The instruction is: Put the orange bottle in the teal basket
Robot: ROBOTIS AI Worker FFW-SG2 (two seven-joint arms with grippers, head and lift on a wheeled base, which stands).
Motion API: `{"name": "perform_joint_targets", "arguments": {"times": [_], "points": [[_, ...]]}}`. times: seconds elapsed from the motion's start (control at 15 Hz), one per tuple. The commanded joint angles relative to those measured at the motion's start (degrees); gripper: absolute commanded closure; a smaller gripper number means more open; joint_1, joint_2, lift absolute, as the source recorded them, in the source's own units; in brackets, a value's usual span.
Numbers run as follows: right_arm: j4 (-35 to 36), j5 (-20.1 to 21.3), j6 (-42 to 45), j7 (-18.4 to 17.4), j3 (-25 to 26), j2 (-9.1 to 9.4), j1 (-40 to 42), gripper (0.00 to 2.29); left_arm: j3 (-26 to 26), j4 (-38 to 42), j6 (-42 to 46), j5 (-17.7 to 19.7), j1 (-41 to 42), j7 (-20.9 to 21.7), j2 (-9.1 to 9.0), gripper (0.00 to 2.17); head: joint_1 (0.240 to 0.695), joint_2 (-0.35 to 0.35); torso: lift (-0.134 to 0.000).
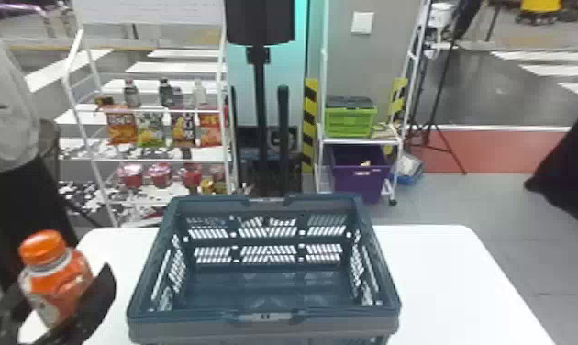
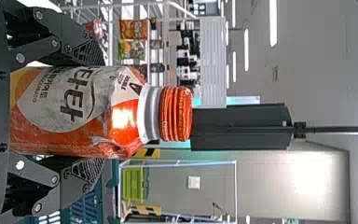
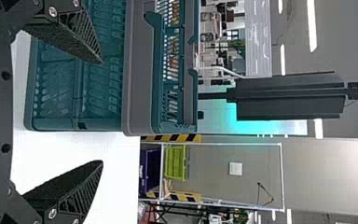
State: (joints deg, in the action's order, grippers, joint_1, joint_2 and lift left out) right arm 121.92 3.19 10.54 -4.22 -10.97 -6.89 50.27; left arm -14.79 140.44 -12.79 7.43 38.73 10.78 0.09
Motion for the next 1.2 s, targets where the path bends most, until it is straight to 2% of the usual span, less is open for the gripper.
{"name": "perform_joint_targets", "arguments": {"times": [0.0,0.2,0.33,0.47,0.6,0.67,0.8,0.93,1.13], "points": [[-0.11,0.33,-0.49,0.0,-0.2,0.21,-0.08,0.13,-1.99,0.1,-8.79,-0.13,-5.07,3.19,-0.23,0.52,0.499,0.0,0.0],[-0.11,0.85,-1.37,-0.18,-0.2,0.57,0.27,0.13,-2.52,-1.75,-12.3,-0.22,-10.08,6.27,-0.23,0.52,0.499,0.0,0.0],[-0.02,2.17,-2.95,-1.85,-0.9,0.57,0.27,0.13,-1.38,-4.65,-13.18,-0.31,-14.3,8.29,2.64,0.52,0.499,0.0,0.0],[-0.11,3.31,-4.18,-3.17,-1.43,1.09,0.1,0.13,0.82,-8.95,-14.94,-0.48,-19.75,10.66,6.77,0.51,0.499,0.0,0.0],[-0.37,3.84,-5.41,-3.52,-1.43,1.8,0.01,0.13,3.72,-13.7,-20.04,-0.48,-26.43,13.48,10.11,0.51,0.499,0.0,0.0],[-0.63,3.93,-5.58,-4.13,-1.34,1.97,-0.08,0.13,5.65,-16.51,-23.55,-0.48,-30.38,14.88,11.34,0.51,0.499,0.0,0.0],[-0.72,4.28,-5.94,-5.01,-1.25,2.15,0.1,0.13,9.87,-21.17,-23.55,-1.36,-35.74,16.64,13.63,0.51,0.499,0.0,0.0],[-0.72,4.81,-5.94,-5.63,-1.16,2.76,0.36,0.13,14.35,-27.23,-23.55,-1.8,-41.63,19.98,14.42,0.51,0.499,0.0,0.0],[-1.07,5.07,-5.76,-6.24,-0.55,3.38,0.97,0.13,21.65,-37.43,-23.55,-7.6,-50.6,26.83,14.77,0.51,0.499,0.0,0.0]]}}
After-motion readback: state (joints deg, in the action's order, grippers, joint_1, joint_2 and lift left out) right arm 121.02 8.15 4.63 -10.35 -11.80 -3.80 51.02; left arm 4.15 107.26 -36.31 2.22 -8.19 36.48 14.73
